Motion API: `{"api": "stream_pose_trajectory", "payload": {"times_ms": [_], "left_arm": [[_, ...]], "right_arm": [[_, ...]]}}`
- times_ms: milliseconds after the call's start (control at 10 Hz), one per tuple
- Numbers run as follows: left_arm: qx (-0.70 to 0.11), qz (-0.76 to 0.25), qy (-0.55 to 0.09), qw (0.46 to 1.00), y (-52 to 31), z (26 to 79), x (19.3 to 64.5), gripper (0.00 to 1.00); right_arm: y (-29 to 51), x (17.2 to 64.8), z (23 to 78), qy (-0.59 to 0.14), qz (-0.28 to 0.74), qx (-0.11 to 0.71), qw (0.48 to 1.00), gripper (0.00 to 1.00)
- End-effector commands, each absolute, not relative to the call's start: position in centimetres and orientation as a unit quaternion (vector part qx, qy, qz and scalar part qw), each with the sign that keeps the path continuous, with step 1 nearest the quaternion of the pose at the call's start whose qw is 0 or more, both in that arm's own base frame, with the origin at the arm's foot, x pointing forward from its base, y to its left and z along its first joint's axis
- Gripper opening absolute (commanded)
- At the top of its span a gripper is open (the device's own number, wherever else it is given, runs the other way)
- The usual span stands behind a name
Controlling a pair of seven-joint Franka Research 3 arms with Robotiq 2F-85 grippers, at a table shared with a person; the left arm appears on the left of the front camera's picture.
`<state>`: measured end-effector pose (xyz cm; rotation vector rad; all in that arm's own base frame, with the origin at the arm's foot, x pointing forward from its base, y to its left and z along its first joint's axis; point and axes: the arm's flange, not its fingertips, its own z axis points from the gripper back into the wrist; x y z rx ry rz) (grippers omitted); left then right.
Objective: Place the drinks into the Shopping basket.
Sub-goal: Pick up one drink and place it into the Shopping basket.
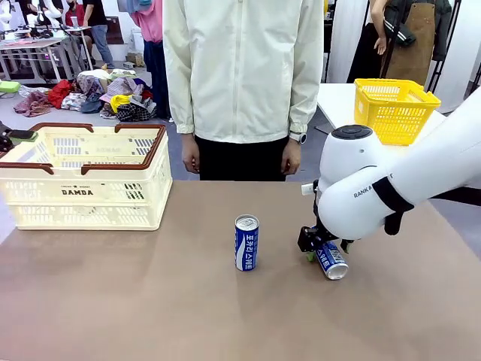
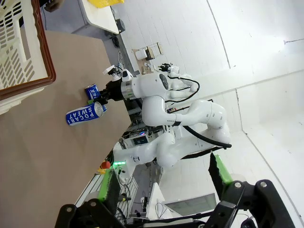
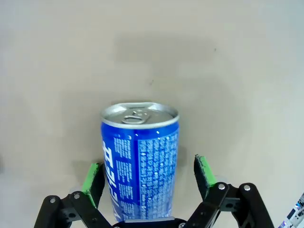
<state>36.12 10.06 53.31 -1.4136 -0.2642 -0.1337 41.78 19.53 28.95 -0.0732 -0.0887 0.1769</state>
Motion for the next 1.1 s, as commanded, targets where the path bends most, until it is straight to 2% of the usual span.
{"api": "stream_pose_trajectory", "payload": {"times_ms": [0, 100, 200, 1000], "left_arm": [[-0.652, -0.064, -0.123, 0.745, 10.0, 53.4, 35.9, 1.00], [-0.652, -0.064, -0.123, 0.745, 10.0, 53.4, 35.9, 1.00], [-0.652, -0.064, -0.123, 0.745, 10.0, 53.4, 35.9, 1.00], [-0.652, -0.064, -0.123, 0.745, 10.0, 53.4, 35.9, 1.00]], "right_arm": [[20.3, 42.5, 28.6, -0.056, 0.073, -0.039, 0.995, 1.00], [20.1, 42.4, 28.6, -0.054, 0.071, -0.035, 0.995, 0.40], [20.1, 42.3, 28.7, -0.054, 0.073, -0.037, 0.995, 0.00], [20.0, 41.1, 30.6, -0.047, 0.070, -0.020, 0.996, 0.00]]}}
